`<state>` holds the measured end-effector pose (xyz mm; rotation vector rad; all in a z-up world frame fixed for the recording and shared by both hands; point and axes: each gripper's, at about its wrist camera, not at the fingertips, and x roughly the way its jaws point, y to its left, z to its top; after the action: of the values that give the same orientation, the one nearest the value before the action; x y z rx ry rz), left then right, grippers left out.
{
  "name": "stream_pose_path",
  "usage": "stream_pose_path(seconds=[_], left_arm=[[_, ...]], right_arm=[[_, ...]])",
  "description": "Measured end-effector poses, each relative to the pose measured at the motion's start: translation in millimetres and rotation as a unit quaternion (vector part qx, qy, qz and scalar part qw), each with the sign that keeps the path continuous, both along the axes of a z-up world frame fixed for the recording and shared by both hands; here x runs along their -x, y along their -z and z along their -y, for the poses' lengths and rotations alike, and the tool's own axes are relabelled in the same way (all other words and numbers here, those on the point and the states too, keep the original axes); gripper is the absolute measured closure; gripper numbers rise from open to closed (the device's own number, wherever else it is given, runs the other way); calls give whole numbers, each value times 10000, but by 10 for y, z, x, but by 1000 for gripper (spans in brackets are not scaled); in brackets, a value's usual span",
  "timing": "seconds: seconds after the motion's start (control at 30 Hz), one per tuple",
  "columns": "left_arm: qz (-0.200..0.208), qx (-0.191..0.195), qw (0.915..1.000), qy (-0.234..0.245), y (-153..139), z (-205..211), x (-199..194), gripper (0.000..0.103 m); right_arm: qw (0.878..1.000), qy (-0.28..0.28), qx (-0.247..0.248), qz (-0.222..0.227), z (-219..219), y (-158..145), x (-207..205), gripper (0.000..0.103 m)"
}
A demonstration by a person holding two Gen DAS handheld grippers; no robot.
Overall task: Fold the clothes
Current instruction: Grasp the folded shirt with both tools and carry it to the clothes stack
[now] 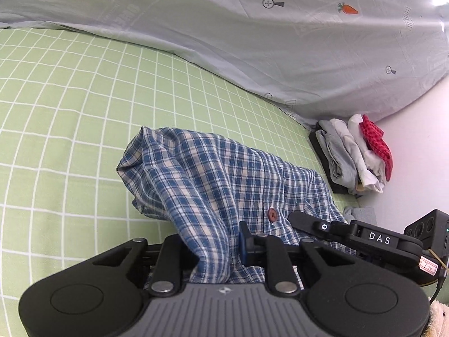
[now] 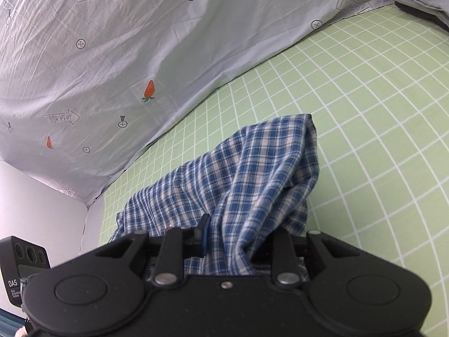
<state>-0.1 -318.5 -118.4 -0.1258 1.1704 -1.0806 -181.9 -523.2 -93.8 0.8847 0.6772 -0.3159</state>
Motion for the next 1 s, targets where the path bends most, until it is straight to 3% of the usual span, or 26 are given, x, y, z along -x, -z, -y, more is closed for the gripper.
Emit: stream_pose_path(seconds=[0.27,0.47,0.7,0.87,1.0], left_arm=[[97,91,9975,688,-43,315,649,81],[245,212,9954,907,-91,870,1183,81],[440,350,9966,609,-78,1925,2022,81],[422,741,9948,554,-167,2785,2541,81],[655,969,9905,728,-379,3475,2913,81]], right_arm=[[9980,611,95,-124,110,-49,884,78],[9959,827,362,15,490,-114,1552,77],[9978,357,530,195,1644,-17,2291,77],[9925,-57,1197,247,2505,-226,2821,77],[9901,47,1361,339,3160,-420,3203,77]])
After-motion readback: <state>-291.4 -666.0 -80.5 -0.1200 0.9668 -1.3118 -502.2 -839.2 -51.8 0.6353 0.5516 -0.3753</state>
